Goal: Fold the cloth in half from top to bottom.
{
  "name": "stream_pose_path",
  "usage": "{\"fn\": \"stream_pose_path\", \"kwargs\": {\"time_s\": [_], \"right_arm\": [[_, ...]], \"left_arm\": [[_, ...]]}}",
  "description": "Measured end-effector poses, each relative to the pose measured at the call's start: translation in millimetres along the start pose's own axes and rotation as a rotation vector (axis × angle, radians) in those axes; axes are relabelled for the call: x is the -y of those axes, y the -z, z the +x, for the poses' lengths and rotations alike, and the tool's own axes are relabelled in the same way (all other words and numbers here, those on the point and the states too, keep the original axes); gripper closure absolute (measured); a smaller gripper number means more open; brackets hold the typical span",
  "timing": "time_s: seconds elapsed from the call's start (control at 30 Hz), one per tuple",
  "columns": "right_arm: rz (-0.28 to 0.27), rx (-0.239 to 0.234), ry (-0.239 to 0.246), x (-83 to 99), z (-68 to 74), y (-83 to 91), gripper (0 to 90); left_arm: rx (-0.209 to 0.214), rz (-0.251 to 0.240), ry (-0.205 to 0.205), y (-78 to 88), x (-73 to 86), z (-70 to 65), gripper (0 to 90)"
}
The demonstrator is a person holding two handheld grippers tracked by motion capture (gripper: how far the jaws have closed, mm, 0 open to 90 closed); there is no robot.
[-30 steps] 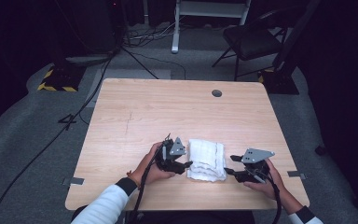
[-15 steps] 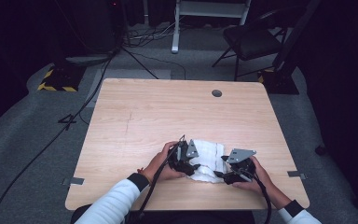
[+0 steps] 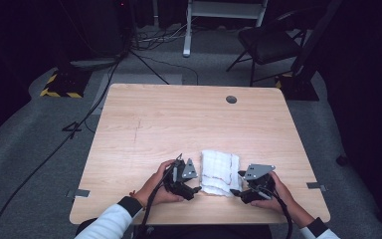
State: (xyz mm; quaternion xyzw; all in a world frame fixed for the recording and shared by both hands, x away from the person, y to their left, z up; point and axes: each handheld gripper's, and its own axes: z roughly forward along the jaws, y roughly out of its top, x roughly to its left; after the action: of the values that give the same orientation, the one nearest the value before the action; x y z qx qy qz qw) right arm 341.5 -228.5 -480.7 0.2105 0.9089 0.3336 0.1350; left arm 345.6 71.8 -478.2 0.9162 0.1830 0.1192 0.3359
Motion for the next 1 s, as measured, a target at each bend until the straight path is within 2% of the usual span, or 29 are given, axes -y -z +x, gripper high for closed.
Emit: {"fn": "stream_pose_path", "kwargs": {"time_s": [0.07, 0.13, 0.17, 0.23, 0.3, 0.33, 0.43, 0.53, 0.6, 0.73, 0.8, 0.83, 0.87, 1.0], "right_arm": [[-0.002, -0.001, 0.002, -0.1, 1.9, 2.0, 27.2], [-0.011, 0.004, -0.003, -1.3, 2.5, 2.4, 26.8], [-0.014, 0.007, -0.004, -2.2, 2.5, 2.1, 26.8], [-0.023, -0.002, -0.020, -3.5, 2.1, -0.3, 26.6], [-0.024, -0.005, -0.011, -4.9, 4.4, -4.3, 26.7], [-0.027, 0.000, -0.008, -5.9, 6.6, -6.3, 27.5], [-0.036, -0.001, -0.001, -10.8, 12.4, -11.8, 30.5], [-0.016, 0.009, -0.001, -14.7, 13.9, -22.6, 29.0], [-0.018, 0.000, -0.009, -16.8, 9.8, -27.3, 29.3], [-0.020, -0.015, -0.006, -20.6, -3.7, -33.4, 29.6], [-0.024, -0.017, -0.003, -22.7, -10.7, -36.9, 29.7], [-0.027, -0.019, -0.005, -24.0, -14.2, -38.9, 29.8], [-0.028, -0.015, -0.008, -25.6, -17.6, -41.1, 29.8], [-0.029, -0.011, -0.014, -31.8, -26.9, -48.0, 29.7]], "left_arm": [[0.004, 0.005, 0.023, 6.0, 9.2, 1.8, 20.7], [0.012, 0.013, 0.026, 8.8, 14.1, 3.3, 19.1], [0.013, 0.032, 0.029, 12.8, 23.5, 6.0, 18.8], [0.014, 0.050, 0.028, 16.4, 31.9, 9.3, 18.7], [0.013, 0.073, 0.026, 19.0, 39.4, 12.9, 19.3], [0.008, 0.075, 0.031, 20.0, 43.3, 15.2, 19.1], [0.018, 0.065, 0.084, 24.8, 53.5, 24.8, 18.1], [0.025, 0.039, 0.117, 27.7, 62.8, 33.0, 18.1], [0.029, 0.021, 0.139, 29.0, 68.4, 38.9, 17.7], [0.017, -0.017, 0.146, 32.0, 77.9, 43.9, 17.4], [0.010, -0.018, 0.152, 33.0, 79.4, 44.2, 17.3], [-0.010, -0.016, 0.175, 35.2, 81.8, 44.9, 17.3], [-0.018, -0.024, 0.181, 36.3, 84.1, 45.1, 17.3], [-0.029, -0.035, 0.193, 40.6, 91.0, 46.7, 17.3]]}}
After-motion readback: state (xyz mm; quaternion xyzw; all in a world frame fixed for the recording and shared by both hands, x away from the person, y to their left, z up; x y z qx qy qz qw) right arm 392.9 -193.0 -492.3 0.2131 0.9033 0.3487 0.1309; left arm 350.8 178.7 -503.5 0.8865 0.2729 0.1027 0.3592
